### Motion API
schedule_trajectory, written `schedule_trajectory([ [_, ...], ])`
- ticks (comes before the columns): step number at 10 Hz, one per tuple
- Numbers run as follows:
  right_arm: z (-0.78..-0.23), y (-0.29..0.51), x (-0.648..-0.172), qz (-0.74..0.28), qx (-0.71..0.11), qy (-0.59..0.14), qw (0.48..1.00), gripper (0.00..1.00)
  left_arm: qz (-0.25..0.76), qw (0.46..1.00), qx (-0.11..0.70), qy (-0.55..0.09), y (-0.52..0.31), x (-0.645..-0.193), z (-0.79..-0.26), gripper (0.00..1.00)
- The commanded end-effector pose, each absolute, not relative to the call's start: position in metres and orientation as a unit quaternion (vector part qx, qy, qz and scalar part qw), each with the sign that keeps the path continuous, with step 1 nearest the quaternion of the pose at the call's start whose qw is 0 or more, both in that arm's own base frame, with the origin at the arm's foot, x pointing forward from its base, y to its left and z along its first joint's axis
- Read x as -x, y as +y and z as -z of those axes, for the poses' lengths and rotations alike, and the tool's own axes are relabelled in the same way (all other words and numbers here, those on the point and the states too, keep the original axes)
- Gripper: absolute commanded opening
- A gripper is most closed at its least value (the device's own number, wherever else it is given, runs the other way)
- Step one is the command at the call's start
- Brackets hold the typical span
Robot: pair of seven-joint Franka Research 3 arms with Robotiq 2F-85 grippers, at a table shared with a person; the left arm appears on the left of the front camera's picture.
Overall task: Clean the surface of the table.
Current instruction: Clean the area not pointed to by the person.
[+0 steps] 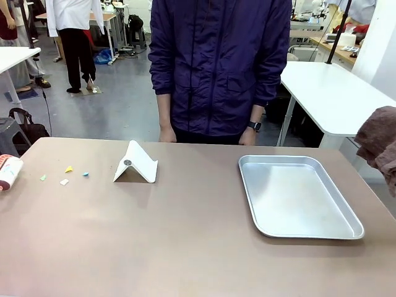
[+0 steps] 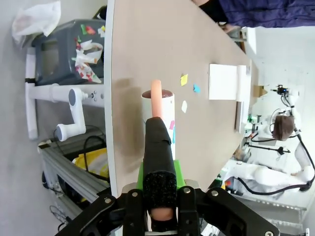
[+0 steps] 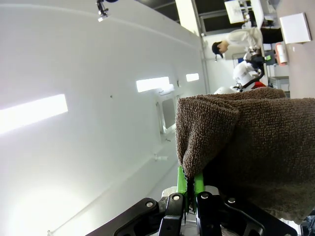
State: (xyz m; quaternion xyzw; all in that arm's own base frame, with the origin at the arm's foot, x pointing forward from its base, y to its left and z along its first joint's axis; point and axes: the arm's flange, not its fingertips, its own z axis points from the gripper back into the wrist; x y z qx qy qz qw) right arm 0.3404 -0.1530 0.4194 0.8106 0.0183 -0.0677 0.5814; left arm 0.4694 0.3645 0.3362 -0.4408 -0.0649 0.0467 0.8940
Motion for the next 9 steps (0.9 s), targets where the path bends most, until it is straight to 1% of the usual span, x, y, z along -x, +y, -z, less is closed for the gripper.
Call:
schedule_trajectory([
  [1,-0.423,-0.154,-0.34,0.066,-0.812,0.013,0.58,0.06,-0.035,0.906,0.418,-0.047,0.345,-0.471,-0.333,0.22],
  [2,-0.423,-0.154,-0.34,0.066,-0.812,0.013,0.58,0.06,-0.03,0.91,0.413,-0.023,0.335,-0.476,-0.326,0.22],
  [4,-0.423,-0.154,-0.34,0.066,-0.812,0.013,0.58,0.06,-0.024,0.916,0.4,0.006,0.312,-0.484,-0.312,0.22],
  [7,-0.423,-0.154,-0.34,0.066,-0.812,0.013,0.58,0.06,-0.033,0.919,0.393,0.005,0.279,-0.492,-0.295,0.22],
  [8,-0.423,-0.154,-0.34,0.066,-0.812,0.013,0.58,0.06,-0.033,0.914,0.405,0.011,0.266,-0.491,-0.29,0.22],
  [9,-0.423,-0.154,-0.34,0.066,-0.812,0.013,0.58,0.06,-0.021,0.912,0.41,0.03,0.254,-0.488,-0.286,0.22],
])
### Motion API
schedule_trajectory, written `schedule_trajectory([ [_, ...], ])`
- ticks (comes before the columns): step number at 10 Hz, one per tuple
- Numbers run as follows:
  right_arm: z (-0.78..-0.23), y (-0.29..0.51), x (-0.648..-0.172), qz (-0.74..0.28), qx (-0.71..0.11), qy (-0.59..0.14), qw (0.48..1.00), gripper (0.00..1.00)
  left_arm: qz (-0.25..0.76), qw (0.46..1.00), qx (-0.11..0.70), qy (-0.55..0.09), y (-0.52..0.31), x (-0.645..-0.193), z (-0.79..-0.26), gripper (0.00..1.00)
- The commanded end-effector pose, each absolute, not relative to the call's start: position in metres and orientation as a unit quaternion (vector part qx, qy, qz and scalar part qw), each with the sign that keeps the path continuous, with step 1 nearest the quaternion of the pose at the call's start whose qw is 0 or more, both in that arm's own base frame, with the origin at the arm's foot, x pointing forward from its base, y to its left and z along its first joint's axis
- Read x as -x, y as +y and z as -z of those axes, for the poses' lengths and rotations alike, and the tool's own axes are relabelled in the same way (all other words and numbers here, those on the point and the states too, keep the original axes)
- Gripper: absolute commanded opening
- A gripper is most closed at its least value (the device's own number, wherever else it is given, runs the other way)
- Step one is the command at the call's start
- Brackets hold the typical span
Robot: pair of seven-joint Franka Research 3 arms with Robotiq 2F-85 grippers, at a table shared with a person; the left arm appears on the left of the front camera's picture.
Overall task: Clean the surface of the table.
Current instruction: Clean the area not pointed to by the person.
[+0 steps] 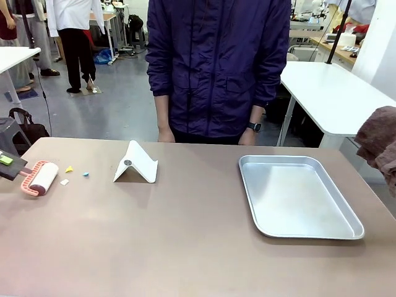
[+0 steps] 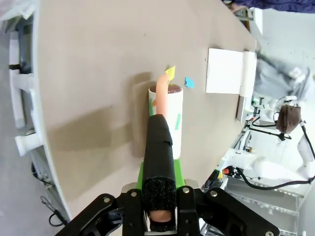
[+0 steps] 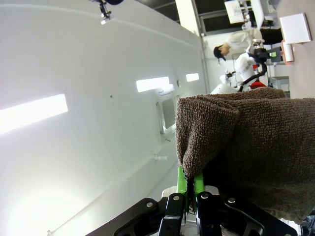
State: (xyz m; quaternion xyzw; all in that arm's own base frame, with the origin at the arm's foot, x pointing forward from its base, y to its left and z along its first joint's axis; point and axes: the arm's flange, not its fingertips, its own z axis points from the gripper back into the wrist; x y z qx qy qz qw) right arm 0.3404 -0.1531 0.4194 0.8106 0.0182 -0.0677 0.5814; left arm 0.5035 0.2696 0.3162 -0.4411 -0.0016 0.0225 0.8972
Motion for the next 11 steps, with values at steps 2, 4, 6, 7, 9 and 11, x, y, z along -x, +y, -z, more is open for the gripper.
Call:
schedule_trajectory([
  [2,-0.423,-0.154,-0.34,0.066,-0.812,0.013,0.58,0.06,-0.011,0.897,0.438,0.055,0.229,-0.484,-0.278,0.22],
  [4,-0.423,-0.154,-0.34,0.066,-0.812,0.013,0.58,0.06,-0.043,0.889,0.453,0.046,0.201,-0.484,-0.27,0.22],
  [6,-0.423,-0.154,-0.34,0.066,-0.812,0.013,0.58,0.06,-0.025,0.889,0.452,0.071,0.176,-0.478,-0.261,0.22],
  [7,-0.423,-0.154,-0.34,0.066,-0.812,0.013,0.58,0.06,-0.022,0.883,0.462,0.077,0.164,-0.477,-0.258,0.22],
  [9,-0.423,-0.154,-0.34,0.066,-0.812,0.013,0.58,0.06,-0.035,0.872,0.486,0.048,0.14,-0.48,-0.251,0.22],
  [11,-0.423,-0.154,-0.34,0.066,-0.812,0.013,0.58,0.06,-0.035,0.851,0.522,0.033,0.135,-0.485,-0.259,0.22],
])
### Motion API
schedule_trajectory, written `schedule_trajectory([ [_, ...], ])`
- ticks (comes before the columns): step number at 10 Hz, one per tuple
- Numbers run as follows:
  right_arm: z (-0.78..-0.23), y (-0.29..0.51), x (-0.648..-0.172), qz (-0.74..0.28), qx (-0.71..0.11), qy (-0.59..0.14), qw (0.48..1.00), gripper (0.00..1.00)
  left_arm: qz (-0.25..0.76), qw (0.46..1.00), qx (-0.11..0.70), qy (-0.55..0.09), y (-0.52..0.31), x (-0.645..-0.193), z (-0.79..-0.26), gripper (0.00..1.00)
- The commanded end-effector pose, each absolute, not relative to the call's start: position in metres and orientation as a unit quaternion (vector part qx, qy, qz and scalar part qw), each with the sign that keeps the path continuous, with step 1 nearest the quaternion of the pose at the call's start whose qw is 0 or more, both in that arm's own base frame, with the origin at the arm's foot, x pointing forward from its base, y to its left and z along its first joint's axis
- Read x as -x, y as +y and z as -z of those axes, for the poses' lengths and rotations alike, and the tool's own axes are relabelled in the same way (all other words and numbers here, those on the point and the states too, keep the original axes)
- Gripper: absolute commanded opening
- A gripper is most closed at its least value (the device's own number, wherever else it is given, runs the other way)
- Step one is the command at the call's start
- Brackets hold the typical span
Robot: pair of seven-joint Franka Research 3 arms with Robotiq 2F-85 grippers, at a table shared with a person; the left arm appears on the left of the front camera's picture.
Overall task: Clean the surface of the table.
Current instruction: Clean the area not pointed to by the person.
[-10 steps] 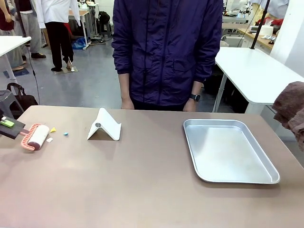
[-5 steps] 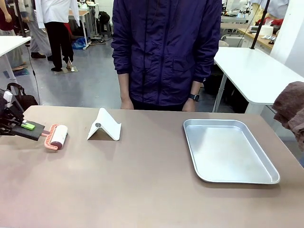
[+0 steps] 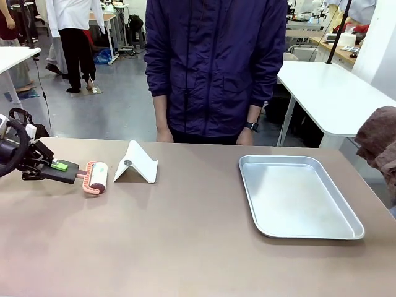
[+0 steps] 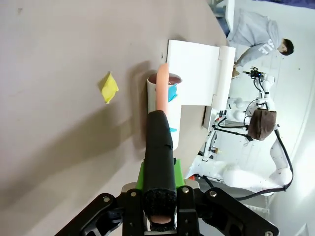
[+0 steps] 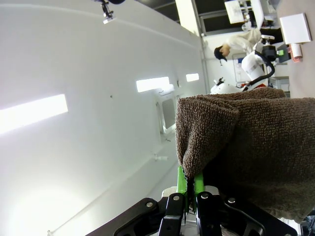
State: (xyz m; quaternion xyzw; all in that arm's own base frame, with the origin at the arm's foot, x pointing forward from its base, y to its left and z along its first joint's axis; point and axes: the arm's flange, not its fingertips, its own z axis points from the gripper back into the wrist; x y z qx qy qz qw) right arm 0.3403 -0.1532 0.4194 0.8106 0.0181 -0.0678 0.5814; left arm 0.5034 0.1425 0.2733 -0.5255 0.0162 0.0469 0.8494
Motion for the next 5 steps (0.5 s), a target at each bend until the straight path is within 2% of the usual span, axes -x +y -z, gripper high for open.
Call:
schedule_trajectory([
  [1,-0.423,-0.154,-0.34,0.066,-0.812,0.013,0.58,0.06,-0.041,0.831,0.554,0.028,0.139,-0.489,-0.27,0.22],
  [5,-0.423,-0.154,-0.34,0.066,-0.812,0.013,0.58,0.06,-0.042,0.736,0.675,-0.021,0.19,-0.496,-0.34,0.22],
])
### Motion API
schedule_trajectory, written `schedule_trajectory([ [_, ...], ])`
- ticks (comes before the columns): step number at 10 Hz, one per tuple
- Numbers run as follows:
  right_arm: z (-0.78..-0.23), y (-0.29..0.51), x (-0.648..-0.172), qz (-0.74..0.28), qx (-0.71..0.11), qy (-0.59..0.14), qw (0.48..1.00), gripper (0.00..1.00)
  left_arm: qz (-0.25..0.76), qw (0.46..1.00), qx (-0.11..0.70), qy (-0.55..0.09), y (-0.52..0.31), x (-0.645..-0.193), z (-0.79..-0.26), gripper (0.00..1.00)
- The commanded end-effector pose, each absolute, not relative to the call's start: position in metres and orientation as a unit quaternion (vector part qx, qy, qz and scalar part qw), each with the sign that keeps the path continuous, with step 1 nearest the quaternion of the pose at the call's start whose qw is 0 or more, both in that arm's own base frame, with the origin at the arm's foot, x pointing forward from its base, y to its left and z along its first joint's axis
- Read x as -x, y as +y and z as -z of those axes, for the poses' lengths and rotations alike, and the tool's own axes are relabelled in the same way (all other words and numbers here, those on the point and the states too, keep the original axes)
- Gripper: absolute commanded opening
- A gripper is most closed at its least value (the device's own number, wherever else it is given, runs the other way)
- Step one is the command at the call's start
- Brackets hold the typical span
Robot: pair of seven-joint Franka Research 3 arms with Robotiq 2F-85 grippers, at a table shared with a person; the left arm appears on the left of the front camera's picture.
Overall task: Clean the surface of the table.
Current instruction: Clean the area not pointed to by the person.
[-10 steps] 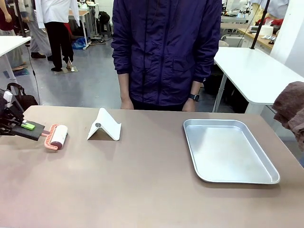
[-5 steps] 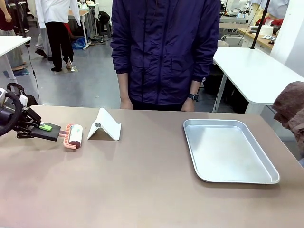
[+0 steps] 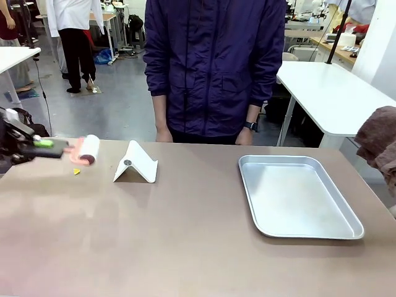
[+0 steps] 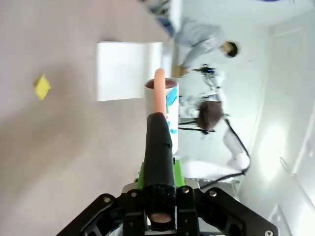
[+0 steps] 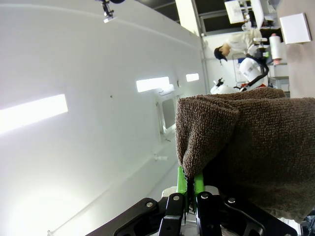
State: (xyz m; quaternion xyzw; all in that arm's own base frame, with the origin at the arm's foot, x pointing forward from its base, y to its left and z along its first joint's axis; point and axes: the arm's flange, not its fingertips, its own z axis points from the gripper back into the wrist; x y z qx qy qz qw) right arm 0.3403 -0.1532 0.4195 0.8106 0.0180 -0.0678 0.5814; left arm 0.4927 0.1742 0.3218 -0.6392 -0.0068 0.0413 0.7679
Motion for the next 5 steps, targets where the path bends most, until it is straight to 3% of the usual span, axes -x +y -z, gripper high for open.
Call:
schedule_trajectory([
  [1,-0.423,-0.154,-0.34,0.066,-0.812,0.013,0.58,0.06,-0.041,0.725,0.686,-0.044,0.208,-0.494,-0.354,0.22],
  [5,-0.423,-0.154,-0.34,0.066,-0.812,0.013,0.58,0.06,-0.068,0.698,0.703,-0.12,0.304,-0.469,-0.378,0.22],
])
